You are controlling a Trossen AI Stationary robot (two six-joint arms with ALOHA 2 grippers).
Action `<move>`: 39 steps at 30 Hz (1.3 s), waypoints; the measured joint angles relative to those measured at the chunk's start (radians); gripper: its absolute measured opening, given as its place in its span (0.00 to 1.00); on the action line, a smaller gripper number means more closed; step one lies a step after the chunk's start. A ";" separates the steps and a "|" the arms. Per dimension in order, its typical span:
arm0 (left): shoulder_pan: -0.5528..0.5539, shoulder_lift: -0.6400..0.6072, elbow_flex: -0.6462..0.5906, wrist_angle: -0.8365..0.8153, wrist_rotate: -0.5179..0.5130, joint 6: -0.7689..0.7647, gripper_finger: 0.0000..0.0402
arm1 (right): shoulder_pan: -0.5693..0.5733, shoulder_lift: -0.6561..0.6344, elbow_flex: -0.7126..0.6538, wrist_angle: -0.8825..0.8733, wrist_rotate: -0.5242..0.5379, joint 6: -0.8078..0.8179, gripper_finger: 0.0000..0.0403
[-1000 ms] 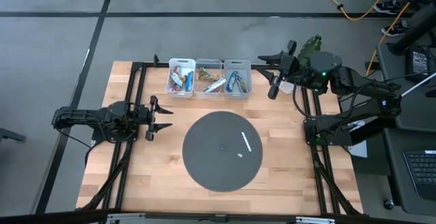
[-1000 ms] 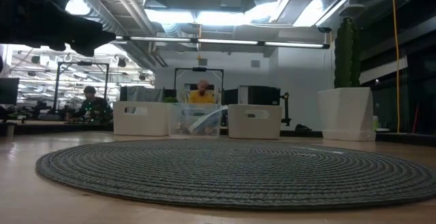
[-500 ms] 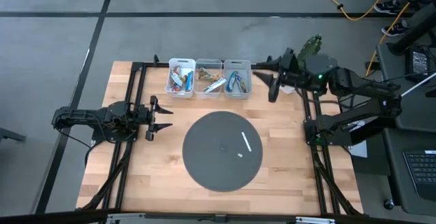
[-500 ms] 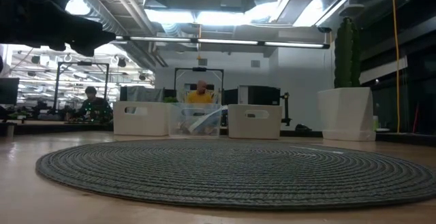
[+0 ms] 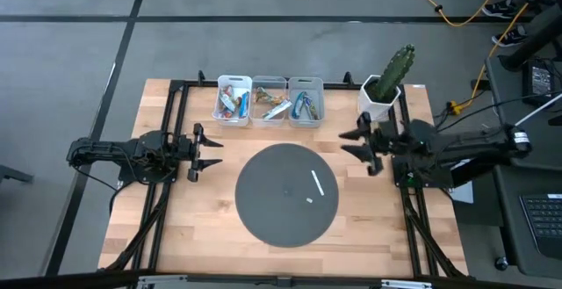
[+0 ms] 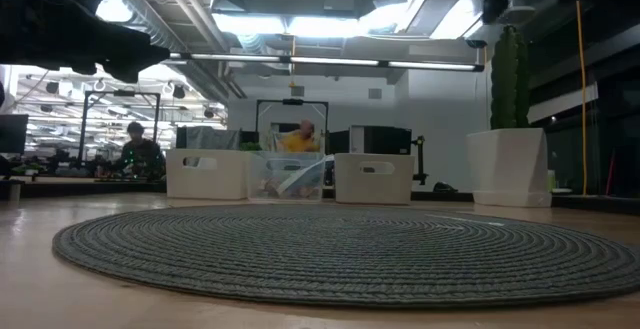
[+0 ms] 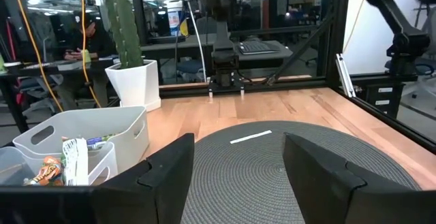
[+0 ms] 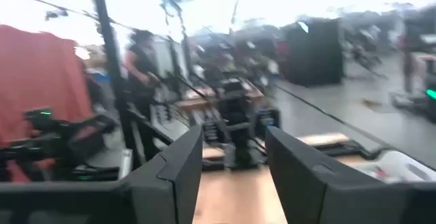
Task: Pick and place Granola Bars by type
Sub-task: Return to Home Position
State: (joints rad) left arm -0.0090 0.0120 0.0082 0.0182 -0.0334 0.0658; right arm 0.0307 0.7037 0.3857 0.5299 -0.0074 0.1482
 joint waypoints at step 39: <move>0.000 0.000 0.000 0.000 0.000 0.000 0.54 | 0.070 -0.702 -0.379 -0.500 -0.063 0.182 0.41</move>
State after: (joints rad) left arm -0.0087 0.0120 0.0084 0.0185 -0.0330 0.0658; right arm 0.1005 0.0020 0.0071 0.0299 -0.0708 0.3303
